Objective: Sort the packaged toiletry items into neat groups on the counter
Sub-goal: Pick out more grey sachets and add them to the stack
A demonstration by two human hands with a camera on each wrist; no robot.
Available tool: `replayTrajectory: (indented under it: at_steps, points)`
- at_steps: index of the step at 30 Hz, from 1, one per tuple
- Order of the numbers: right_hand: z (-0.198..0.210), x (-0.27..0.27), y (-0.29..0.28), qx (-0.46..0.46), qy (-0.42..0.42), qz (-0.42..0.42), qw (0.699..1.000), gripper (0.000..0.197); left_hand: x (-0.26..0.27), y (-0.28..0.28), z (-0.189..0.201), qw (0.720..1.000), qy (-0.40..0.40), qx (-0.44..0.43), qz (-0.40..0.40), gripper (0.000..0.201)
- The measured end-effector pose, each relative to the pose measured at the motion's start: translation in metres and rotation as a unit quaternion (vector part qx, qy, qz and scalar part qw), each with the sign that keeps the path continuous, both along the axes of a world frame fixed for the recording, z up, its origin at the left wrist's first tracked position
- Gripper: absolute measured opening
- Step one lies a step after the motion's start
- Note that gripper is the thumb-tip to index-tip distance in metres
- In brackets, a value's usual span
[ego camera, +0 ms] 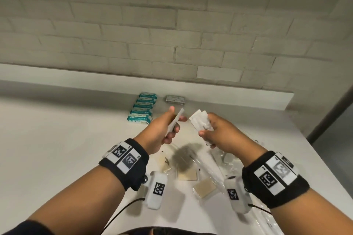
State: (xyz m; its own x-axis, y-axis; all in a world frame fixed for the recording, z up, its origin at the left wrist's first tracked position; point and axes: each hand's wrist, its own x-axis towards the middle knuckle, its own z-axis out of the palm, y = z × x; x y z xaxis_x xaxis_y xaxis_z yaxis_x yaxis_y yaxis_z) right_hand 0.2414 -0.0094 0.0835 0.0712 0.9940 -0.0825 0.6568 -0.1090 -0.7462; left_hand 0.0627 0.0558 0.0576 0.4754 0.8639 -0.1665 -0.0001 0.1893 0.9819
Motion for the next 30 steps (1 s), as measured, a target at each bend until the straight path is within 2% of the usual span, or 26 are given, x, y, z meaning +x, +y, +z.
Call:
replayTrajectory:
  at_steps: [2,4,7,11,13,14,16,17,19,20,21,22,24,26,28,30]
  points:
    - [0.001,0.009,0.001,0.007,0.024,-0.026,0.999,0.023,-0.007,0.003,-0.002,0.997,0.065,0.032,-0.010,0.024]
    - [0.006,0.017,0.003,0.017,0.053,-0.039,0.998,0.021,-0.013,0.006,-0.004,0.990,0.116,0.082,-0.027,0.029]
    - [0.016,0.022,0.004,0.042,0.094,-0.009,0.995,0.019,-0.015,0.008,-0.004,0.983,0.137,0.123,-0.006,0.041]
    - [0.025,0.007,0.004,-0.006,0.013,0.109,0.994,0.023,-0.007,0.008,0.005,0.978,0.143,0.152,-0.002,0.046]
    - [0.024,-0.007,0.006,-0.032,-0.056,0.131,0.989,0.023,0.001,0.009,0.011,0.982,0.116,0.151,0.004,0.041]
    - [0.022,-0.012,0.006,-0.031,-0.059,0.122,0.990,0.027,0.005,0.009,0.015,0.984,0.097,0.149,0.011,0.034]
    - [0.017,-0.019,0.006,-0.013,0.041,0.090,0.995,0.044,0.010,0.009,0.020,0.992,0.026,0.114,0.046,0.015]
    - [0.015,-0.020,0.007,-0.001,0.113,0.071,0.991,0.060,0.010,0.008,0.022,0.995,-0.033,0.079,0.058,0.017]
    - [0.010,-0.020,0.007,0.005,0.246,0.040,0.968,0.091,0.009,0.005,0.021,0.991,-0.132,0.015,0.033,0.046]
    - [0.009,-0.021,0.007,0.006,0.289,0.033,0.957,0.097,0.010,0.001,0.021,0.989,-0.146,0.004,-0.001,0.058]
    - [0.008,-0.023,0.006,0.008,0.312,0.033,0.949,0.101,0.011,-0.004,0.019,0.989,-0.142,0.011,-0.037,0.063]
    - [0.006,-0.025,0.007,0.013,0.322,0.038,0.946,0.103,0.014,-0.010,0.017,0.989,-0.130,0.021,-0.060,0.059]
    - [0.006,-0.033,0.006,0.013,0.308,0.045,0.950,0.105,0.023,-0.017,0.017,0.993,-0.105,0.010,-0.055,0.041]
    - [0.009,-0.035,0.006,0.005,0.266,0.036,0.963,0.108,0.028,-0.019,0.020,0.993,-0.114,-0.020,-0.006,0.031]
    - [0.013,-0.031,0.003,0.007,0.168,0.025,0.985,0.115,0.028,-0.015,0.021,0.985,-0.165,-0.042,0.039,0.023]
    - [0.017,-0.026,-0.004,0.044,0.028,0.009,0.999,0.123,0.024,-0.010,0.021,0.982,-0.176,-0.044,0.059,0.013]
